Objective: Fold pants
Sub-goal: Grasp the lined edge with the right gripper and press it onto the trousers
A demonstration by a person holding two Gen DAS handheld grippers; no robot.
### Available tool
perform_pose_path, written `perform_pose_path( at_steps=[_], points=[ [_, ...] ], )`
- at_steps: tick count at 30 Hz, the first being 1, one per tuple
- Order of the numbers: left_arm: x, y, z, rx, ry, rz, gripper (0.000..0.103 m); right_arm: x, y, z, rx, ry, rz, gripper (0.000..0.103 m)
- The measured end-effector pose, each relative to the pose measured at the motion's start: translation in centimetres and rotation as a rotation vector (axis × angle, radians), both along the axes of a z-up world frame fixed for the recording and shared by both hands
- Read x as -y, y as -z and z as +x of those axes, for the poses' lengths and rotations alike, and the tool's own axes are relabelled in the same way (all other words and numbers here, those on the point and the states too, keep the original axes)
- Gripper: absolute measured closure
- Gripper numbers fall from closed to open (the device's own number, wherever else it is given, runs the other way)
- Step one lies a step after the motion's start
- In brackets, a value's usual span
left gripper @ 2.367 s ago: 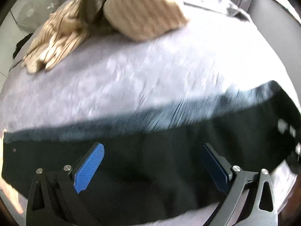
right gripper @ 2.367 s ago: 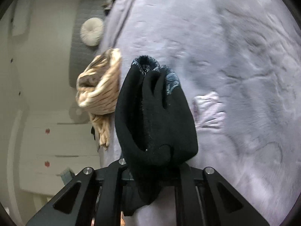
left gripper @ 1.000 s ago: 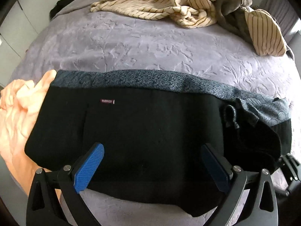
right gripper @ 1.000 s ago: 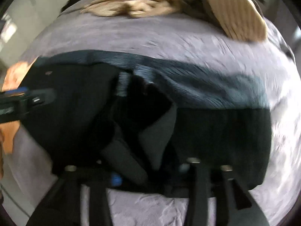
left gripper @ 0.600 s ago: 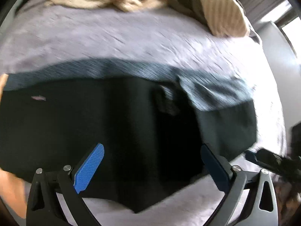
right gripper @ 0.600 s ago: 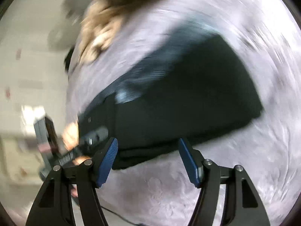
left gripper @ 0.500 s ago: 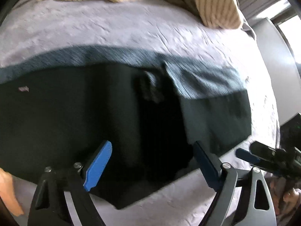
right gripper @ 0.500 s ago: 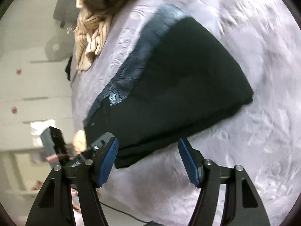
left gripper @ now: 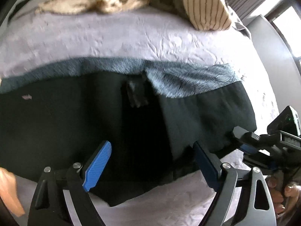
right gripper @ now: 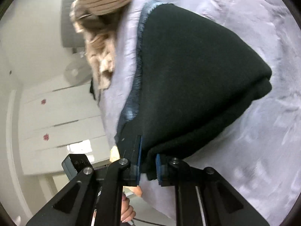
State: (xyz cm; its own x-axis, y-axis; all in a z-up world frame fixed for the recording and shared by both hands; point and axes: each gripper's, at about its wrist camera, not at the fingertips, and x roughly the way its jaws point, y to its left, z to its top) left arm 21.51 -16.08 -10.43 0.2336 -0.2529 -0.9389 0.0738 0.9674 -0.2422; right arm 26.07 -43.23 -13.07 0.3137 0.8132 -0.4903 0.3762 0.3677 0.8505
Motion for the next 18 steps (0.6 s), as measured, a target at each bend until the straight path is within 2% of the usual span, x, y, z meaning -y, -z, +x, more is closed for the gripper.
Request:
perform_pose_path(
  at_steps=[2,4,6,7,9,10,12,14,16,18],
  points=[
    [-0.3,0.8,0.0,-0.020,0.001,0.048,0.013,-1.1,1.1,-0.3,-0.023,-0.030,-0.030,0.090],
    [-0.9,2.1,0.2,-0.061,-0.033,0.103,0.013,-2.2,4.0,-0.5,-0.100,-0.059,-0.110,0.090],
    [-1.5,1.8,0.3,-0.057,-0.068,0.103,0.013,-1.7,5.4,-0.9,-0.145,-0.021,-0.067,0.087],
    [-1.7,1.2,0.3,-0.032,-0.078,0.111,0.013,-1.6,5.2,-0.9,-0.148,-0.020,-0.051,0.084],
    [-1.6,0.2,0.4,0.004,-0.075,0.132,0.013,-1.4,3.6,-0.5,-0.162,-0.117,-0.079,0.060],
    [-1.5,-0.5,0.6,0.017,-0.071,0.133,0.013,-1.3,2.4,-0.3,-0.145,-0.165,-0.106,0.056],
    [-0.5,-1.9,1.3,0.051,-0.048,0.116,0.013,-0.8,-0.1,0.0,-0.070,-0.223,-0.142,0.055],
    [1.0,-2.8,2.2,0.078,-0.021,0.104,0.013,0.8,-3.7,1.4,0.057,-0.229,-0.215,0.056],
    [3.2,-3.3,3.7,0.106,0.016,0.082,0.013,2.2,-5.9,3.4,0.145,-0.211,-0.303,0.064],
    [4.8,-3.0,4.9,0.113,0.038,0.067,0.013,3.4,-6.8,5.4,0.180,-0.191,-0.393,0.077]
  ],
)
